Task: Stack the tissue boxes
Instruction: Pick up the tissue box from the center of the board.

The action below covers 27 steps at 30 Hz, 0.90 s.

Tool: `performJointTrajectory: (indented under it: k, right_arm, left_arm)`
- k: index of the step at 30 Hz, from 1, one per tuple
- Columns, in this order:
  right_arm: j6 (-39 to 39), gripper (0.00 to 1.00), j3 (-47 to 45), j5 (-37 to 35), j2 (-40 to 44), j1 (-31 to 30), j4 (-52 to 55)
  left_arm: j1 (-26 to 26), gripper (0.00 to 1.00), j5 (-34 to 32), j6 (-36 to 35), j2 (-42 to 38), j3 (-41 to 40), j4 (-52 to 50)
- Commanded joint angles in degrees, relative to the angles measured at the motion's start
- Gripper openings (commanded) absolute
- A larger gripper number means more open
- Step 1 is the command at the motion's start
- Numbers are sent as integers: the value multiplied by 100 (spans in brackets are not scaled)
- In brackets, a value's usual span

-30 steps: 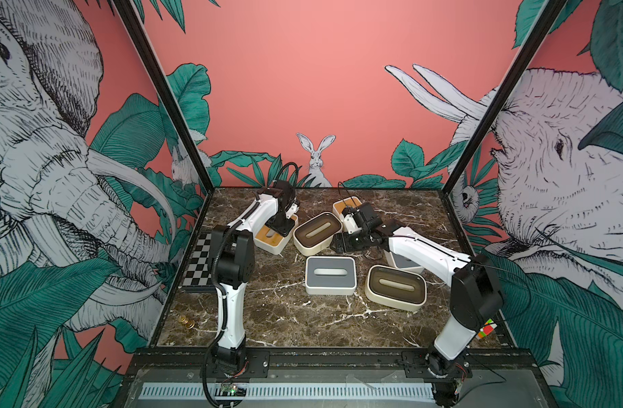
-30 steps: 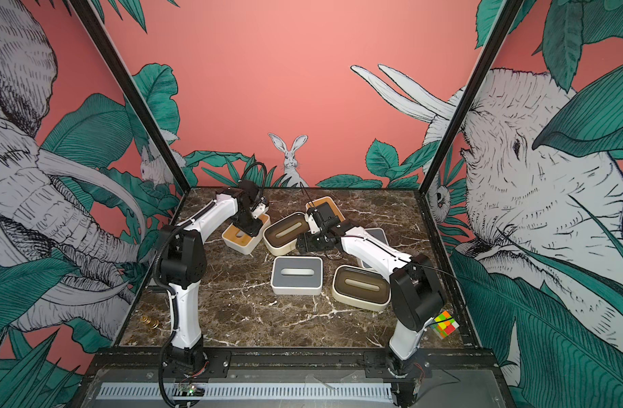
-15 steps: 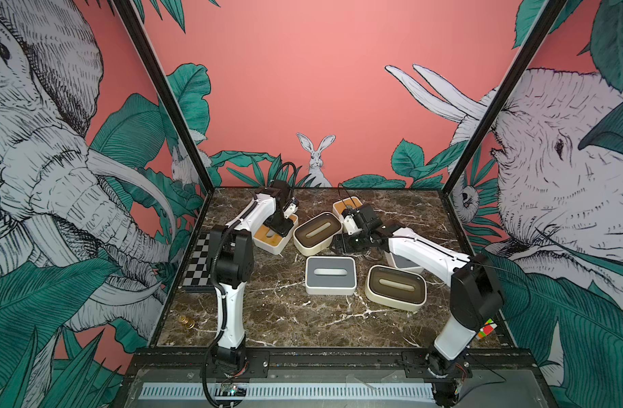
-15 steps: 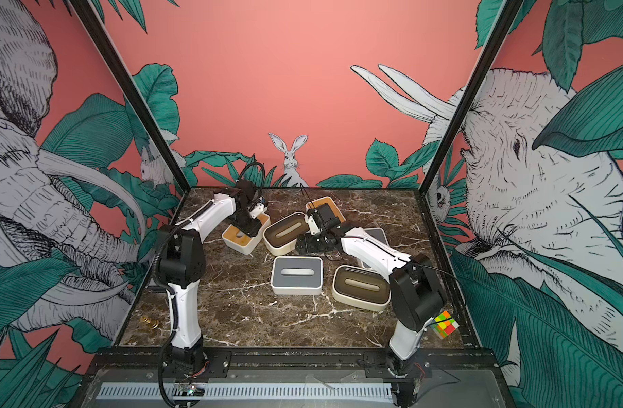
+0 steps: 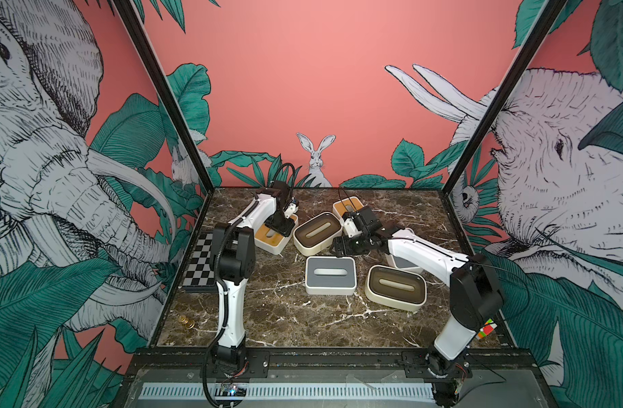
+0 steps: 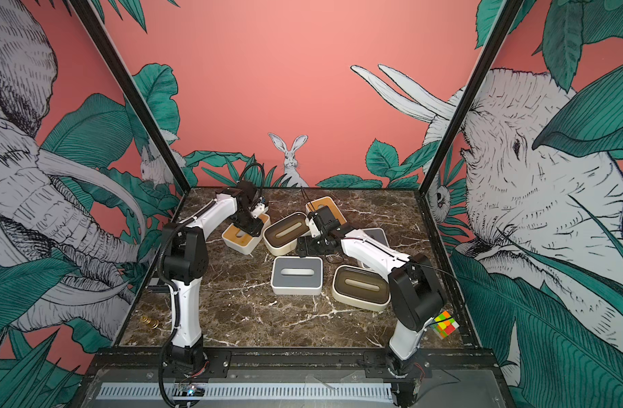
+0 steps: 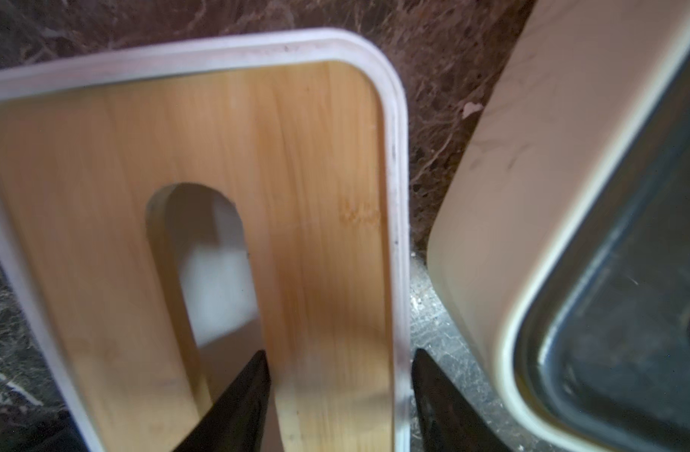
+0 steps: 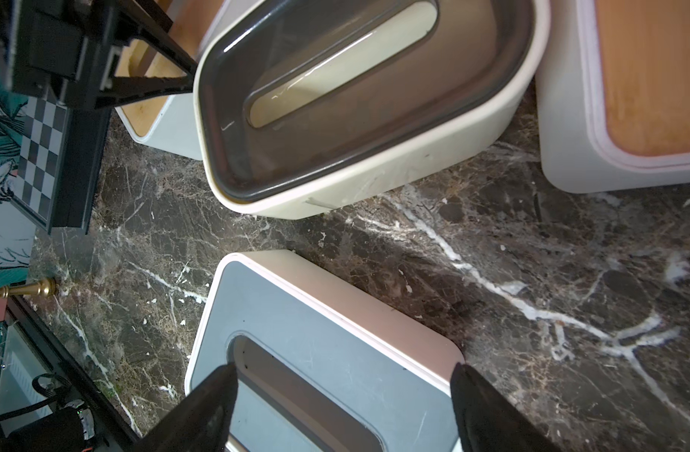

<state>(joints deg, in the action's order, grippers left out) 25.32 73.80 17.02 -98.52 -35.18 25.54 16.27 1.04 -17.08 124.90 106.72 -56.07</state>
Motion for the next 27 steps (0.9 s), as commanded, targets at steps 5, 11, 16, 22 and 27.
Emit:
performJointTrajectory:
  k: [5,11,16,22,27]
  right_arm:
    - [25,86,1,43,34,2,-82]
    - [55,87,-72,42,61,2,-108]
    - [53,87,-67,65,64,2,-117]
    - [52,88,-76,65,70,2,-117]
    - [78,88,-143,72,134,2,-162]
  left_arm:
    - [-32,59,-81,152,50,51,17]
    - [-36,46,-169,256,66,-3,18]
    - [-50,40,-221,241,21,-144,0]
    - [-110,33,-187,113,-149,-216,-158]
    - [-247,25,-53,-25,-456,-323,-186]
